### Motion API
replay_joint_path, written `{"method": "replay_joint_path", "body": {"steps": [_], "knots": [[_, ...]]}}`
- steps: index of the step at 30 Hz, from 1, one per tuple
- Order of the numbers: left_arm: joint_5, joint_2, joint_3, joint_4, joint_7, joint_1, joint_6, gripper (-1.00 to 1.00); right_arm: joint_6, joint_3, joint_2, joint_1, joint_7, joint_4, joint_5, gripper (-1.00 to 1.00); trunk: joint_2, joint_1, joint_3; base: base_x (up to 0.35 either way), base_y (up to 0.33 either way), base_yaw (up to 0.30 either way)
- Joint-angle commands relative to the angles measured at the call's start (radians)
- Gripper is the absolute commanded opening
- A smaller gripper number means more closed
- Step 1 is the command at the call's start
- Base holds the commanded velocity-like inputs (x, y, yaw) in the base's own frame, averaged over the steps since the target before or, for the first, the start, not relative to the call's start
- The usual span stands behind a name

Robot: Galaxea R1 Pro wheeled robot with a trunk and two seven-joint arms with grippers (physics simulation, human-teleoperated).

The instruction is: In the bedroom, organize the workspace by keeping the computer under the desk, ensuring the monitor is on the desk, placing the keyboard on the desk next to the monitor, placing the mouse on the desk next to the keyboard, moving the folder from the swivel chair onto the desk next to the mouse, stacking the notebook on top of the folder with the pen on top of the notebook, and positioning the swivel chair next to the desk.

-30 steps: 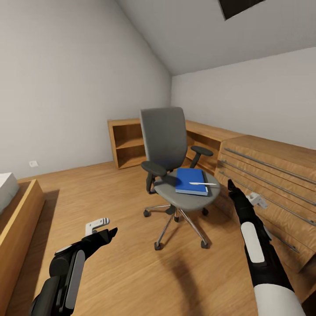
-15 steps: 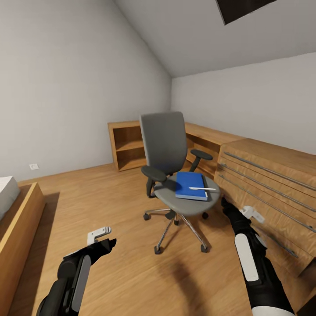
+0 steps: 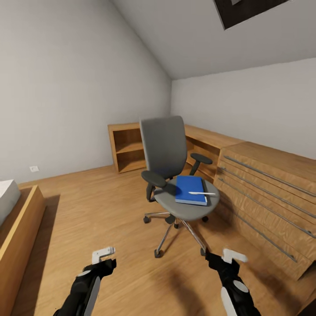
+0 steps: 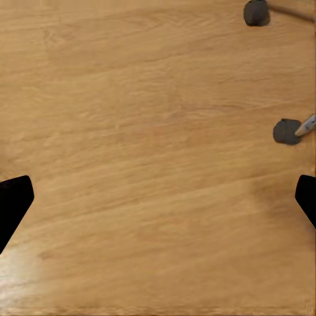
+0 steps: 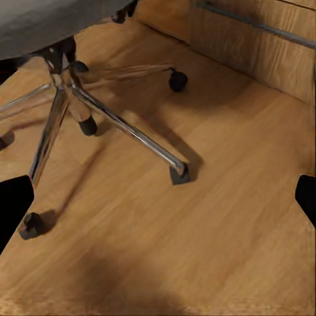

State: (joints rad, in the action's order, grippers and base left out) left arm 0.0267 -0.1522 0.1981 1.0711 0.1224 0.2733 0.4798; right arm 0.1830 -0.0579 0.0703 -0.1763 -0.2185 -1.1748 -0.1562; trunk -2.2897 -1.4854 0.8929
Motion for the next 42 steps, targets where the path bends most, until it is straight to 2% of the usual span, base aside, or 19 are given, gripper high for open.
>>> {"method": "replay_joint_path", "body": {"steps": [1,2,3,4,6,8,10,11,12,13,14,18,21,26,35,36,42], "knots": [[0.004,0.000,0.001,-0.038,0.001,-0.005,-0.037,1.00,-0.001,0.004,-0.001,0.003,-0.004,0.032,0.011,1.00,0.007,0.004,-0.002,0.000,0.000,0.000],[0.004,0.000,0.001,-0.073,0.000,-0.012,-0.092,1.00,-0.005,0.006,-0.001,0.006,-0.005,0.060,0.023,1.00,0.014,0.008,-0.005,0.000,0.000,0.000],[0.005,0.000,0.001,-0.120,-0.002,-0.032,-0.186,1.00,-0.009,0.008,-0.003,0.009,-0.004,0.103,0.034,1.00,0.021,0.012,-0.009,0.000,0.000,0.000],[0.004,0.000,0.001,-0.149,-0.003,-0.051,-0.248,1.00,-0.012,0.009,-0.005,0.011,-0.004,0.143,0.039,1.00,0.028,0.016,-0.012,0.000,0.000,0.000],[0.004,0.000,0.001,-0.197,-0.004,-0.083,-0.331,1.00,-0.033,0.013,-0.009,0.014,-0.003,0.225,0.055,1.00,0.042,0.023,-0.018,0.000,0.000,0.000],[0.004,0.000,0.001,-0.236,-0.004,-0.099,-0.381,1.00,-0.071,0.015,-0.013,0.015,-0.001,0.289,0.073,1.00,0.056,0.031,-0.024,0.000,0.000,0.000],[0.006,0.000,0.001,-0.307,-0.003,-0.113,-0.441,1.00,-0.173,0.016,-0.017,0.016,0.002,0.386,0.111,1.00,0.070,0.039,-0.031,0.000,0.000,0.000],[0.010,0.000,-0.001,-0.363,0.000,-0.118,-0.470,1.00,-0.256,0.016,-0.019,0.016,0.004,0.443,0.135,1.00,0.077,0.043,-0.034,0.000,0.000,0.000],[0.022,0.000,-0.006,-0.423,0.002,-0.122,-0.499,1.00,-0.336,0.017,-0.019,0.016,0.004,0.493,0.158,1.00,0.084,0.046,-0.037,0.000,0.000,0.000],[0.032,0.000,-0.009,-0.452,0.002,-0.123,-0.515,1.00,-0.371,0.018,-0.019,0.016,0.004,0.515,0.168,1.00,0.091,0.050,-0.040,0.000,0.000,0.000],[0.056,0.000,-0.014,-0.500,0.004,-0.125,-0.554,1.00,-0.428,0.018,-0.018,0.017,0.004,0.555,0.184,1.00,0.098,0.054,-0.043,0.000,0.000,0.000],[0.107,0.000,-0.019,-0.553,0.008,-0.127,-0.641,1.00,-0.492,0.019,-0.017,0.017,0.005,0.612,0.201,1.00,0.126,0.069,-0.056,0.000,0.000,0.000],[0.132,0.000,-0.021,-0.576,0.011,-0.127,-0.689,1.00,-0.520,0.018,-0.016,0.017,0.005,0.638,0.208,1.00,0.147,0.081,-0.065,0.000,0.000,0.000],[0.145,0.001,-0.020,-0.589,0.012,-0.127,-0.714,1.00,-0.535,0.019,-0.015,0.017,0.005,0.651,0.211,1.00,0.182,0.100,-0.081,0.000,0.000,0.000],[0.147,0.002,-0.017,-0.593,0.013,-0.128,-0.725,1.00,-0.597,0.018,-0.014,0.017,0.003,0.656,0.212,1.00,0.245,0.135,-0.109,0.000,0.000,0.000],[0.147,0.002,-0.016,-0.593,0.013,-0.128,-0.726,1.00,-0.625,0.018,-0.014,0.017,0.002,0.657,0.213,1.00,0.252,0.138,-0.112,0.000,0.000,0.000],[0.148,0.002,-0.016,-0.593,0.013,-0.128,-0.725,1.00,-0.634,0.018,-0.014,0.017,0.003,0.661,0.213,1.00,0.294,0.161,-0.131,0.000,0.000,-0.033]]}}
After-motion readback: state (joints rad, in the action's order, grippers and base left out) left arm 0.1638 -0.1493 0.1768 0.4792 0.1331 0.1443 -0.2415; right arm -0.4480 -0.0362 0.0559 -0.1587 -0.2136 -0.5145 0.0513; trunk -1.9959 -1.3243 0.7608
